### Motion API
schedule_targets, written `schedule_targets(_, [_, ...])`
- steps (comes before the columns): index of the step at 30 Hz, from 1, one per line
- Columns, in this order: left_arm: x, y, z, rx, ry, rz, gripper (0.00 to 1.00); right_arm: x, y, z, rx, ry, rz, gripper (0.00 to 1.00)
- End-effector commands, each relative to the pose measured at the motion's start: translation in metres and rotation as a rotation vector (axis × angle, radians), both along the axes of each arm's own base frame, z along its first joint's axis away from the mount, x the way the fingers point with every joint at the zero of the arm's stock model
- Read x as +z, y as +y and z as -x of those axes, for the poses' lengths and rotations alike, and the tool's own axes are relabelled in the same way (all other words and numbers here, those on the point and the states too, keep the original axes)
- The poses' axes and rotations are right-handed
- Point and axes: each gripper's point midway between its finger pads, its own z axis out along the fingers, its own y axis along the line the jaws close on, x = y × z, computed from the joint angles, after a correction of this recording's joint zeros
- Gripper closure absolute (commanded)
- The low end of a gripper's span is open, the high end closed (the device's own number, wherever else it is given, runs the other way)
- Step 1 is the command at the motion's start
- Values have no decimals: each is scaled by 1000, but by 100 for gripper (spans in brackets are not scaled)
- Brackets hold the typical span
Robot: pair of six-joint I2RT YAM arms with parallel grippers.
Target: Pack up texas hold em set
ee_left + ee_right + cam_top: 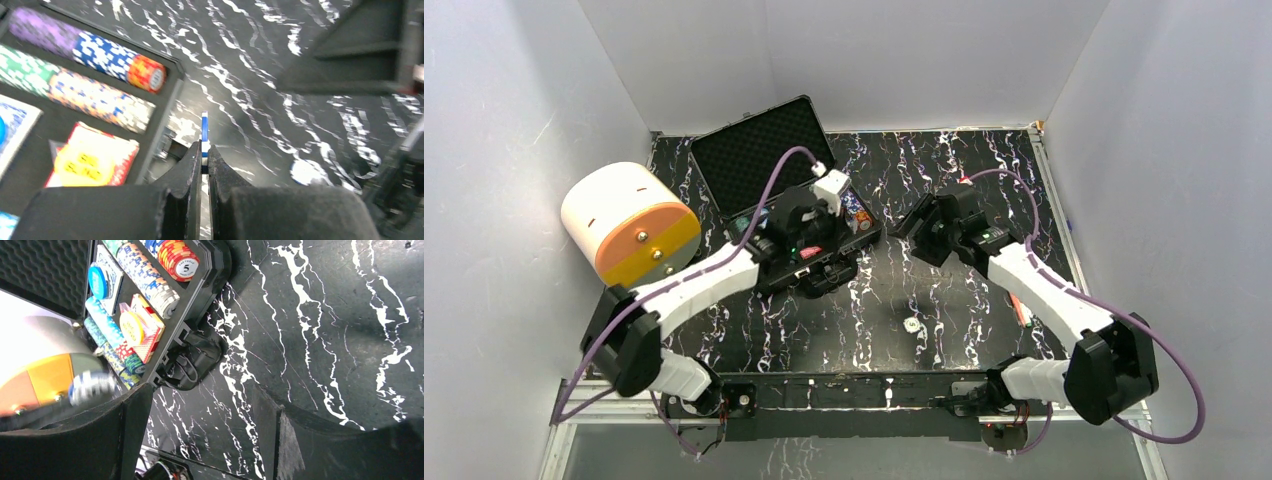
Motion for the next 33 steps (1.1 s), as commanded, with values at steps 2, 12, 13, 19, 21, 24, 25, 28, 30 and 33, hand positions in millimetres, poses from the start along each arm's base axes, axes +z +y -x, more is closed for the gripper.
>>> schedule_targets(2, [-26, 12, -51, -80, -58, -286, 100, -9, -16, 18, 52, -13, 73, 20])
schedule_targets(12, [-60, -6, -129, -107, -88, -450, 100, -45, -29, 53, 46, 98, 80, 21])
schedule_targets(13, [-64, -8, -132, -106, -85, -455, 100, -46, -29, 54, 45, 103, 80, 21])
schedule_targets(19, [-78, -16, -133, -154, -71, -455, 100, -50, -31, 57, 45, 124, 90, 21])
schedule_targets(21, [-85, -16, -130, -170, -56, -463, 100, -50, -32, 57, 43, 125, 94, 21])
schedule_targets(24, [-93, -17, -122, -205, -32, -459, 100, -50, -33, 57, 40, 125, 100, 21])
schedule_targets(25, [-96, -18, -118, -220, -20, -453, 100, -50, -33, 58, 40, 127, 102, 21])
schedule_targets(28, [-98, -20, -109, -253, 2, -439, 100, -51, -34, 58, 40, 128, 105, 21])
schedule_targets(30, [-95, -21, -107, -255, 1, -425, 100, -52, -34, 59, 40, 131, 106, 21])
schedule_targets(33, [-88, -25, -105, -275, -7, -401, 100, -51, -34, 59, 39, 131, 105, 21])
